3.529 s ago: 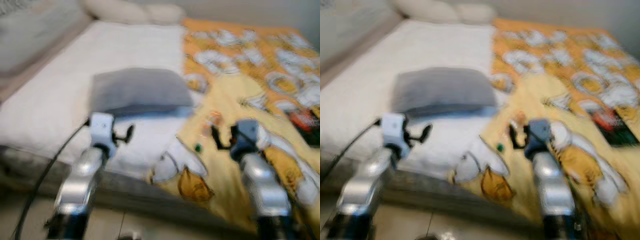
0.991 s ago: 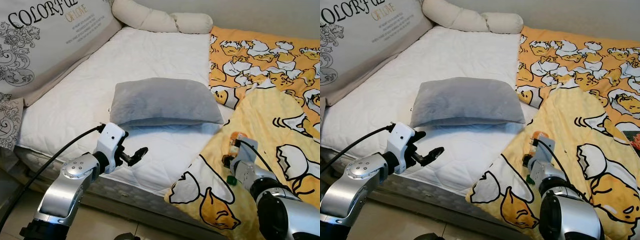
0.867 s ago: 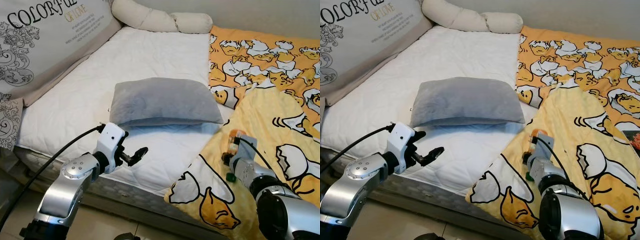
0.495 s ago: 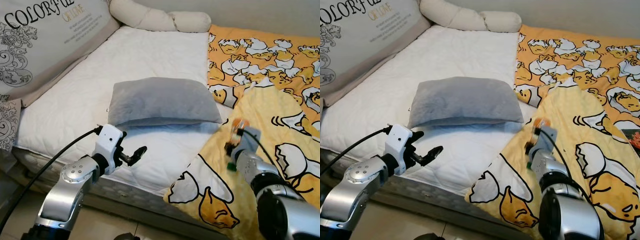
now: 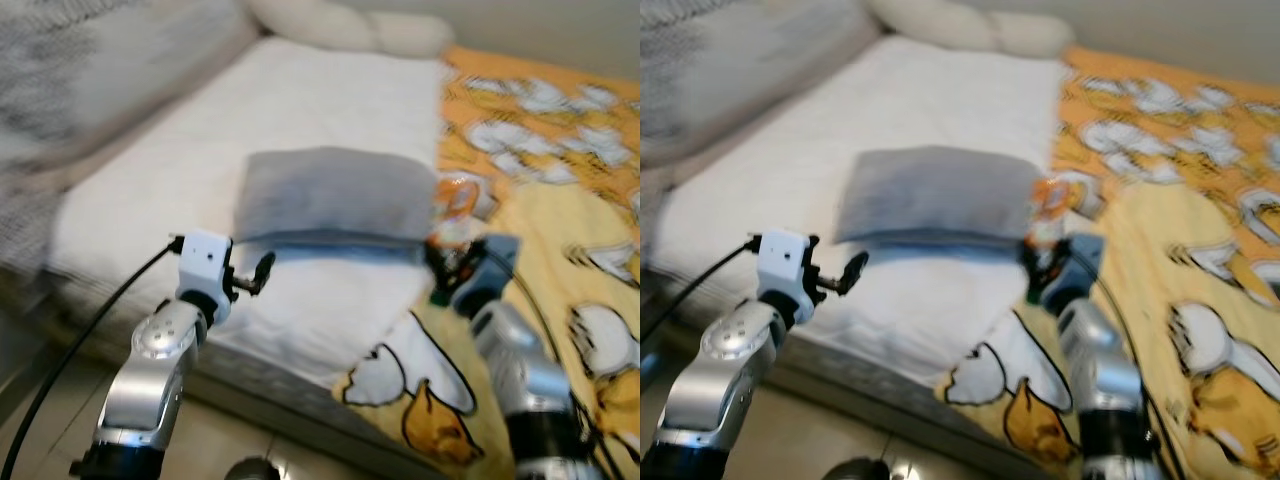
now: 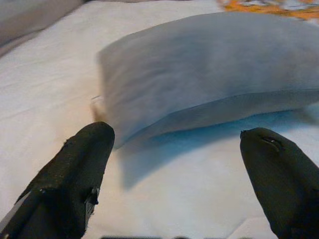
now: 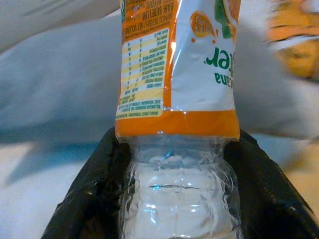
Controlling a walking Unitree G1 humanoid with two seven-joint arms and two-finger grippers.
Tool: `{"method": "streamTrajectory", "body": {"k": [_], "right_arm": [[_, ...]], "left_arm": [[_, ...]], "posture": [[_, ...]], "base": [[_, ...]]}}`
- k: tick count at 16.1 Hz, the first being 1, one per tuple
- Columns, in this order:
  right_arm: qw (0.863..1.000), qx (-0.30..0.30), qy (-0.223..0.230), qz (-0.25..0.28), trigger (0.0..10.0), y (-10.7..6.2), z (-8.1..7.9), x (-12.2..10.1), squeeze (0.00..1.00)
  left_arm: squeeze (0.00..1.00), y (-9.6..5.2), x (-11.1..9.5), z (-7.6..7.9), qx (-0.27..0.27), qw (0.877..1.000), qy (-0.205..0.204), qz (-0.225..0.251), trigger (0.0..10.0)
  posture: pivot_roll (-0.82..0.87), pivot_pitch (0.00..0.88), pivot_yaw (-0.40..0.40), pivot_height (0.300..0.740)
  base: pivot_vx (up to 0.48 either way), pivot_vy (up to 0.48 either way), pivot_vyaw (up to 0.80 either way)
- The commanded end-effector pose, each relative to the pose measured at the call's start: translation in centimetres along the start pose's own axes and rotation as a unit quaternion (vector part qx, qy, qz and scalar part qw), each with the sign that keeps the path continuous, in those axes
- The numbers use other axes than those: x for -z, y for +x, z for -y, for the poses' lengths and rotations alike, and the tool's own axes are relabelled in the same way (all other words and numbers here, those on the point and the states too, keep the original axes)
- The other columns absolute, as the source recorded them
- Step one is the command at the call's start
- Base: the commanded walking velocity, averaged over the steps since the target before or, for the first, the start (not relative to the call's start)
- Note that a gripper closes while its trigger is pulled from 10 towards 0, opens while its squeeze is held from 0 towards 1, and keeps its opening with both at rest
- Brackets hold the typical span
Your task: Clean up the room
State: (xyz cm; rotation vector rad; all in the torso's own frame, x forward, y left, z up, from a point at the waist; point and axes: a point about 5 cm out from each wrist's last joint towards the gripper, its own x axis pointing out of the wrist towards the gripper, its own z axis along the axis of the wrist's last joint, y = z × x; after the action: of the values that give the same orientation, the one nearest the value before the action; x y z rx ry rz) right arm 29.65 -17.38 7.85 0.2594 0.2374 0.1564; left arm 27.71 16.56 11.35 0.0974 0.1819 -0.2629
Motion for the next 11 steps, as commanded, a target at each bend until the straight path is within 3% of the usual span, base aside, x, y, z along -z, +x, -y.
{"method": "streamTrajectory", "body": {"k": [1,5,11], "right_arm": [[1.000,-0.014,-0.005,0.001,10.0,-0.5,-0.1,-0.3,0.00],[1.000,-0.013,-0.013,-0.010,10.0,-1.5,-0.4,-0.1,0.00],[1.000,-0.006,0.003,-0.018,10.0,-1.8,-1.2,0.3,0.00]], "left_arm": [[0.02,0.0,0.3,0.1,-0.010,1.000,-0.009,-0.008,10.0],[0.02,0.4,1.1,-1.4,-0.073,0.996,0.002,-0.043,10.0],[0.03,0.4,1.1,-0.6,-0.031,0.999,0.019,-0.039,10.0]], "posture": [[-0.01,0.000,-0.020,0.740],[-0.01,0.000,-0.011,0.740],[-0.02,0.000,0.019,0.740]], "base": [[0.000,0.000,0.80],[0.000,0.000,0.80],[0.000,0.000,0.80]]}}
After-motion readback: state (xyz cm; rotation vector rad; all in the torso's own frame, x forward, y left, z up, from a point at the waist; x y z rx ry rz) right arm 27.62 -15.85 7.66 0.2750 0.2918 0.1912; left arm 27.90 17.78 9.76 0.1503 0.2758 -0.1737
